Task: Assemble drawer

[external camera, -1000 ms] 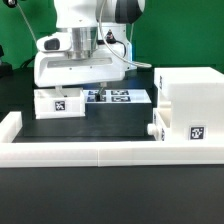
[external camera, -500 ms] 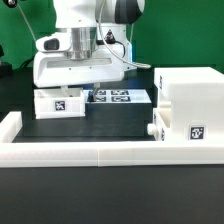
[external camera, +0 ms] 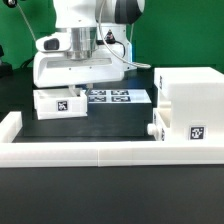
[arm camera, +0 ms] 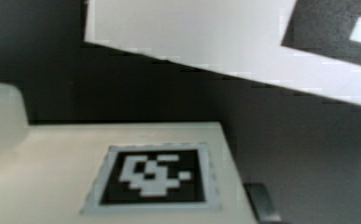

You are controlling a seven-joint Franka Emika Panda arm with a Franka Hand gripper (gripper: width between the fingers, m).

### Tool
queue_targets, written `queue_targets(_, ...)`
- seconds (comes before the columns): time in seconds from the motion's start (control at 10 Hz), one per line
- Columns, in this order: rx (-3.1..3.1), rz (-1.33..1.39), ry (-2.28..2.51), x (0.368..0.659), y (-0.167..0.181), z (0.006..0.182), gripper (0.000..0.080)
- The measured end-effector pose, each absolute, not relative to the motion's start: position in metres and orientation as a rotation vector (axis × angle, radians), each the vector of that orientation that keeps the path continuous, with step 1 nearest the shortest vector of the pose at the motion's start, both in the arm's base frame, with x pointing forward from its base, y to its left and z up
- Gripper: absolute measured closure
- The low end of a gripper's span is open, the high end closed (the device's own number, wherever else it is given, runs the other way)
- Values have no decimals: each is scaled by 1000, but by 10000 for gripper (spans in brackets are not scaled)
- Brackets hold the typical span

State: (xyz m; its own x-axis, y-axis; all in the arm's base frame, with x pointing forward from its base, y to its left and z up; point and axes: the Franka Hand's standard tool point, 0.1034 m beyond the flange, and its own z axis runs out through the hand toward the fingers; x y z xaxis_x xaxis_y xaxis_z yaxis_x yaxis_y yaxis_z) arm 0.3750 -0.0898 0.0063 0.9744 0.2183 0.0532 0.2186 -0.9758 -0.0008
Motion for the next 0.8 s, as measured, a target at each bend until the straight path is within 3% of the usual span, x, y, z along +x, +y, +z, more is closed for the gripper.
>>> queue_targets(0.5,-3114,-80,-346,375,-90,6,757)
queue_targets(0.8,-3055,23,-482,390,-81,28,757)
